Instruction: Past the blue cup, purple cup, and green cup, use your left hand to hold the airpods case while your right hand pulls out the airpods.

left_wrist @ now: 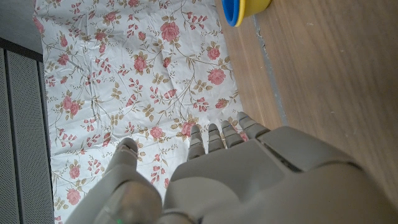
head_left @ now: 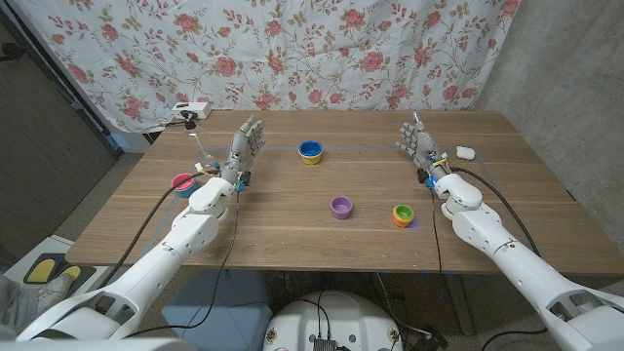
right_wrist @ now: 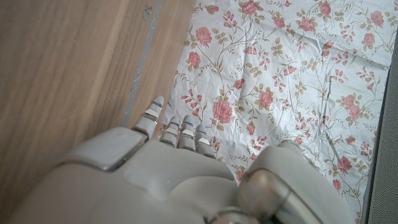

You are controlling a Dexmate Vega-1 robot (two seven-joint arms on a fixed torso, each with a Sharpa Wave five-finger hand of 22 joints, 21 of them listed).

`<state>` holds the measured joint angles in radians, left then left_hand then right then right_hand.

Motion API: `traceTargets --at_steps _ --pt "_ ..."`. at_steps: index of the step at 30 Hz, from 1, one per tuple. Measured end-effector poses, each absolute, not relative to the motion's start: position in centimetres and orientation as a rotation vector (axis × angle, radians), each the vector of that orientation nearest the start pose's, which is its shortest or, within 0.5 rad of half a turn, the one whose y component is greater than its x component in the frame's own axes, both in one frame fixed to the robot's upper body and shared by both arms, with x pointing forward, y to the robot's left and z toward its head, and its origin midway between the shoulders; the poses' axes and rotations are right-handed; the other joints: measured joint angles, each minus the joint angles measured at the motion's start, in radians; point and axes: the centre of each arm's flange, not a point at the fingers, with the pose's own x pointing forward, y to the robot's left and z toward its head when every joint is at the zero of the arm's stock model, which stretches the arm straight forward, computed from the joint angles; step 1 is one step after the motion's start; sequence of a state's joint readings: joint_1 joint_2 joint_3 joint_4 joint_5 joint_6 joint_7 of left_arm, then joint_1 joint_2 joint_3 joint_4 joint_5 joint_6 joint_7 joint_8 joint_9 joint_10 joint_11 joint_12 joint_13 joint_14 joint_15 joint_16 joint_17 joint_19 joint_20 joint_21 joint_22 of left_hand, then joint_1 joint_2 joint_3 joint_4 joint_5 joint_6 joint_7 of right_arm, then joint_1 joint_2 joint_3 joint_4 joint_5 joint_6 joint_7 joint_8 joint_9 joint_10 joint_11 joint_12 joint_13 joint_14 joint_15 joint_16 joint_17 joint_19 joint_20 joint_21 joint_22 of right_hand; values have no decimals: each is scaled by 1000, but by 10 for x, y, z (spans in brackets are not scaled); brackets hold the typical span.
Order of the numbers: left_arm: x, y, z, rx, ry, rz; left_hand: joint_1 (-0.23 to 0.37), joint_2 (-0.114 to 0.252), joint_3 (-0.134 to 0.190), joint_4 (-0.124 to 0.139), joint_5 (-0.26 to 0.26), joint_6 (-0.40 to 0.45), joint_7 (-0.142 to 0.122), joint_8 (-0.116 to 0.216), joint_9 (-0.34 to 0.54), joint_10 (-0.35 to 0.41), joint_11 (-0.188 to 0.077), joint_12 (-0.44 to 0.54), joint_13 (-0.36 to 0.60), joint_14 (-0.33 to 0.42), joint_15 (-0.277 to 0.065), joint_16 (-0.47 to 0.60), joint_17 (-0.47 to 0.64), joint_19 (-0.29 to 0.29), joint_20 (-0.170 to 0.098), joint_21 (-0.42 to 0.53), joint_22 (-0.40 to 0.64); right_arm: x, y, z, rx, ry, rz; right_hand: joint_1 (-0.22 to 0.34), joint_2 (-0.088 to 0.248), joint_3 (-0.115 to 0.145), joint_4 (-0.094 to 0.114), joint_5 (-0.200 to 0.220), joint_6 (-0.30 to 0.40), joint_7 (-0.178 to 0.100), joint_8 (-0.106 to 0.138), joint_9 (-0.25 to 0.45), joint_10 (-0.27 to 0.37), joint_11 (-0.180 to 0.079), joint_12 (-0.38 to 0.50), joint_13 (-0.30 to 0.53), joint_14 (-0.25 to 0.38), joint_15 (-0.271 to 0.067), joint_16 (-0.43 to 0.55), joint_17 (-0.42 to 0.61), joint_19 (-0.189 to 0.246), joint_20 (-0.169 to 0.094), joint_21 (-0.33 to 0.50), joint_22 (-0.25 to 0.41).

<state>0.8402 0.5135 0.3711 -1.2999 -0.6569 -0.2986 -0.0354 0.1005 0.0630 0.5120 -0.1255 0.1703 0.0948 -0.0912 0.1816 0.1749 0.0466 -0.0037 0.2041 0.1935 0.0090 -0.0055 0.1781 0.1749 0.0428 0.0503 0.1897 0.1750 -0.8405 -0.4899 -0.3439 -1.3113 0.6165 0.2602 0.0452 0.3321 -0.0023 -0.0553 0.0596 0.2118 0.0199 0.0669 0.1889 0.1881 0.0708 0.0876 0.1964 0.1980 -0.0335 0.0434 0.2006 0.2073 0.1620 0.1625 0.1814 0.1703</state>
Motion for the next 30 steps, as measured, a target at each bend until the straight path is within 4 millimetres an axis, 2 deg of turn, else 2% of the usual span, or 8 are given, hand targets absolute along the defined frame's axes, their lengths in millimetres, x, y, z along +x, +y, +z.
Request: traceTargets --at_steps 18,30 --pt "651 291 -26 -26 -607 -227 0 0 0 0 0 -6 -5 0 0 3 4 0 0 -6 -6 0 0 0 0 0 0 646 -285 -18 5 -590 208 9 10 0 0 0 0 0 0 0 0 0 1 0 -7 14 0 -3 0 0 4 0" --pt "647 284 -32 -41 -606 -228 0 0 3 3 0 -6 -5 0 0 3 4 0 0 -6 -5 0 0 -4 3 0 0 640 -299 -12 -41 -599 154 14 15 2 -8 0 0 -1 0 -2 2 -2 0 0 -17 5 0 -3 -6 6 4 0"
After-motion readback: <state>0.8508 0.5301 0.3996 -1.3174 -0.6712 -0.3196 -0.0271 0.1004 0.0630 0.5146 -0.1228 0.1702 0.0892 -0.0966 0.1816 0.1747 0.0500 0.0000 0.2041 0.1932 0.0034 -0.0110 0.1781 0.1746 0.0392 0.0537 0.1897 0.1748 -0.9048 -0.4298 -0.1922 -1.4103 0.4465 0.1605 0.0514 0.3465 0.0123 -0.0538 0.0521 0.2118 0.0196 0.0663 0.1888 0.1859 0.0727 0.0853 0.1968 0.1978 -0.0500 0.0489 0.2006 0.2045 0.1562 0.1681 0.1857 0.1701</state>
